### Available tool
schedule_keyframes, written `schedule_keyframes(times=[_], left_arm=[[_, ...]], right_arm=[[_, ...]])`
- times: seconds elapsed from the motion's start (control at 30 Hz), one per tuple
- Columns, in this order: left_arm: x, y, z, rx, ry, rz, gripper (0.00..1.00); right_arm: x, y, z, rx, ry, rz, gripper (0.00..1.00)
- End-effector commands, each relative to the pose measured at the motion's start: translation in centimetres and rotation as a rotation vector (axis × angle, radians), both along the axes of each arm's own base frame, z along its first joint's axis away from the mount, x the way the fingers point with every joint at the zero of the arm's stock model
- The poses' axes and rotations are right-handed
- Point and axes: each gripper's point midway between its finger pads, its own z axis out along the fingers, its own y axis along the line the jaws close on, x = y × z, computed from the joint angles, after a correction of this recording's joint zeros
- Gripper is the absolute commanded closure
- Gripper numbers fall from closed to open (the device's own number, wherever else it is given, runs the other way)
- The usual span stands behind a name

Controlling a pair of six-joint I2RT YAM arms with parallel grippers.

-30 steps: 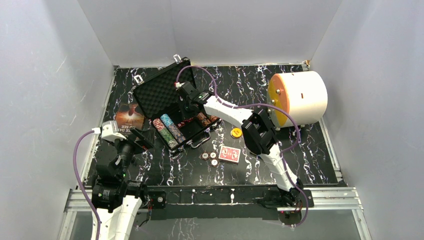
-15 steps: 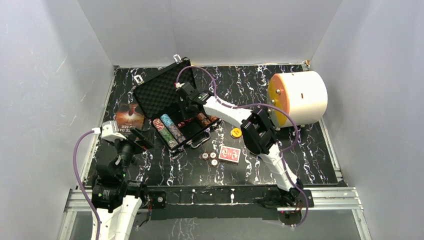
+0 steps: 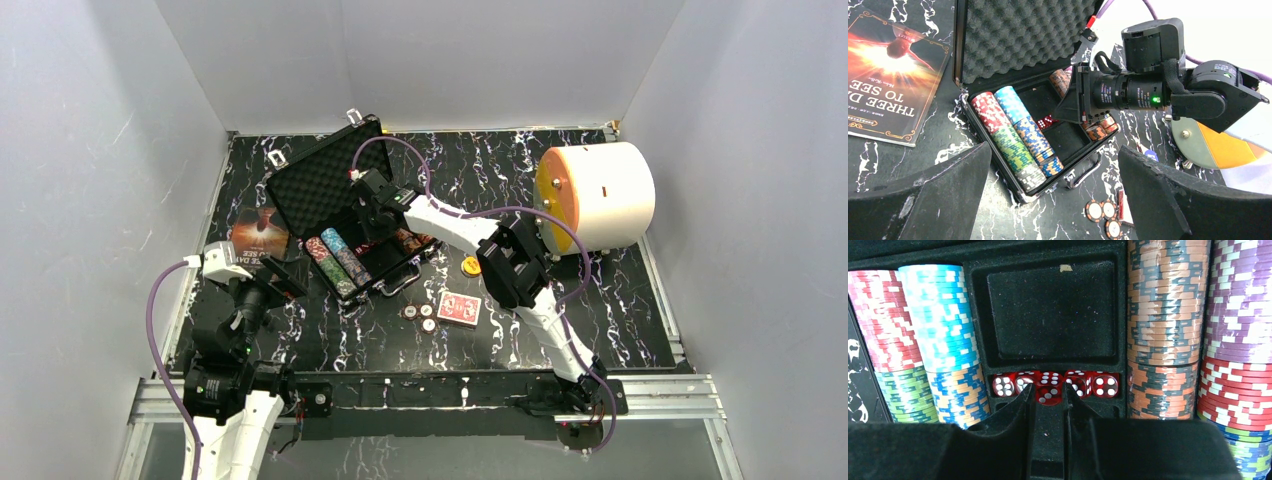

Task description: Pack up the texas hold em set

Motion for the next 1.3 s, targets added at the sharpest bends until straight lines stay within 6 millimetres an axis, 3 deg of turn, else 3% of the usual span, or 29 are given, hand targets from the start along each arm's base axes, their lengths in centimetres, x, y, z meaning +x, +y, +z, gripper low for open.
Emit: schedule_keyframes(times=[0.0, 0.3, 0.57, 0.8, 0.9, 1.03, 1.27], left_arm=[[0.2, 0.2, 0.0, 0.002, 0.002, 0.013, 0.02], [0.1, 0.3, 0.2, 0.000, -0.006, 0.015, 0.02], [0.2, 0.2, 0.1, 0.000, -0.002, 0.013, 0.02], [0.6, -0.2, -0.5, 0.009, 0.032, -0.012, 0.02], [0.9, -1.3, -0.6, 0.015, 0.050, -0.077, 0.02], [1.9, -3.3, 0.3, 0.021, 0.069, -0.201, 0.02], [5.8, -7.4, 1.3, 0.038, 0.166, -0.467, 0.02]], right_arm=[[0.5, 0.5, 1.2, 0.021, -0.032, 0.010, 0.72], [0.6, 0.2, 1.2, 0.007, -0.041, 0.006, 0.58], [0.8, 0.8, 2.3, 0.032, -0.047, 0.013, 0.57], [1.2, 1.7, 6.4, 0.107, -0.088, 0.021, 0.55], [1.2, 1.5, 8.7, 0.141, -0.111, 0.023, 0.53], [0.7, -0.8, 9.9, 0.164, -0.101, 0.006, 0.52], [-0.9, -9.4, 11.0, 0.247, -0.057, -0.119, 0.52]])
